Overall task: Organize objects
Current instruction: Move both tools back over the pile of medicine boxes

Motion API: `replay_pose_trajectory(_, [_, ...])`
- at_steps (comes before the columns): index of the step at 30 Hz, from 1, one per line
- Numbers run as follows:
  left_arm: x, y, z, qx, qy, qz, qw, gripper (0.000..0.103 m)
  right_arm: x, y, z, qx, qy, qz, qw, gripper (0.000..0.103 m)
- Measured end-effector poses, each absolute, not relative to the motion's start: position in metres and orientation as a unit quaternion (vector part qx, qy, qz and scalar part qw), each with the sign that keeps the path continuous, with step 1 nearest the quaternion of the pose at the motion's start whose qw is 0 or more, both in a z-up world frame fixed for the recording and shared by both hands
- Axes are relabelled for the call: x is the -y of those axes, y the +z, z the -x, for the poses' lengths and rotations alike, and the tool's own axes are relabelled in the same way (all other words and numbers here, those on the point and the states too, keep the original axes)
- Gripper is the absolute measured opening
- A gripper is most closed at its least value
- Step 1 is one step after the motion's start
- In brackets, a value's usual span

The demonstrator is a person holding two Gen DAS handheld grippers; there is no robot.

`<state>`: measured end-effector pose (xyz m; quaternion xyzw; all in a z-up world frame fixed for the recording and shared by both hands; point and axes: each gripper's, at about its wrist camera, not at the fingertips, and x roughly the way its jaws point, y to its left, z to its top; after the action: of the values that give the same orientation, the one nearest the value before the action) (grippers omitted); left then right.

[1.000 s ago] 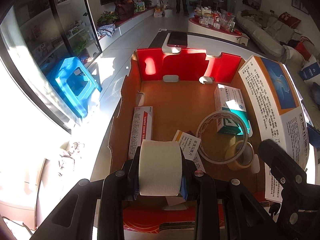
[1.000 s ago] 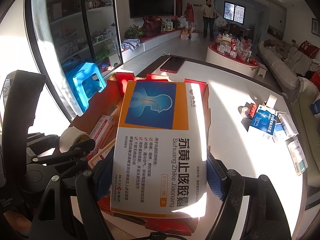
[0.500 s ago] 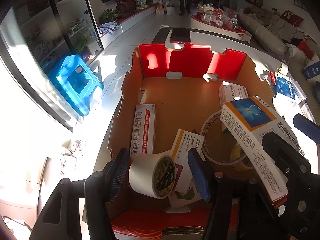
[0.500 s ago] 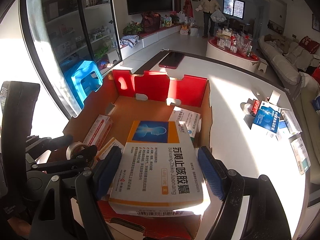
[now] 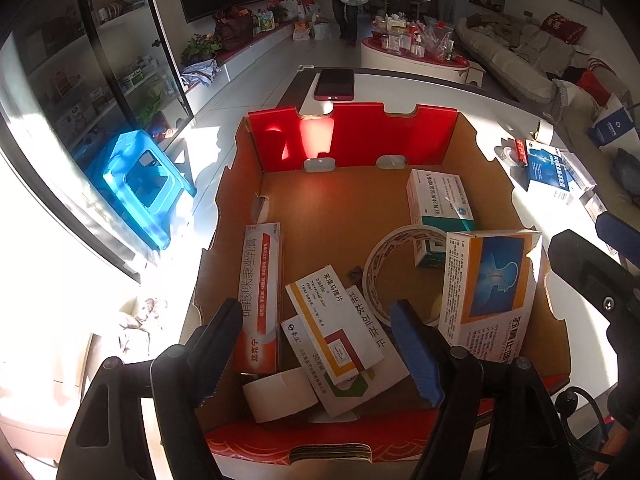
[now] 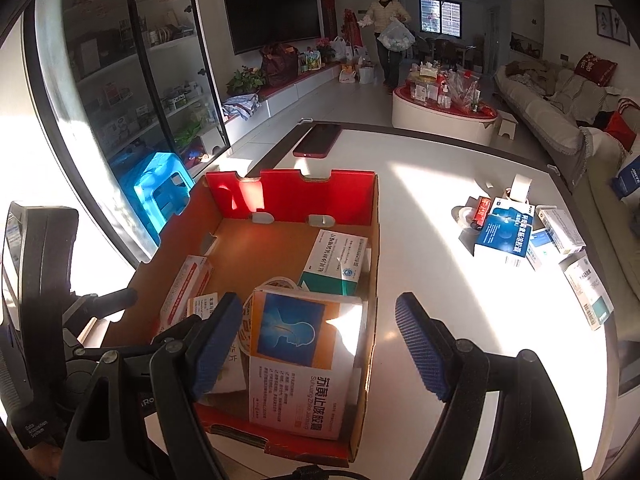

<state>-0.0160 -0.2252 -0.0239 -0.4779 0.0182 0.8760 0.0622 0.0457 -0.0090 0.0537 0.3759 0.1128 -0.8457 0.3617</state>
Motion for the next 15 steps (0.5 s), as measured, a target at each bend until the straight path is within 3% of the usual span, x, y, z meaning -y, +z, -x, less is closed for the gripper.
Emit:
replay_pose_trajectory(9, [0.200, -0.004, 0.000, -0.026, 0.881, 0.464, 0.095, 0.081, -0.042, 0.057, -0.043, -0.088, -0.862, -0.376, 0.328, 0.083])
replay_pose_trajectory(15, [0.142, 0.010, -0.016, -0.063, 0.876, 0.456, 0.145, 0.081, -0.091, 0.041, -0.021, -0.082, -0.873, -0.397, 0.272, 0.087])
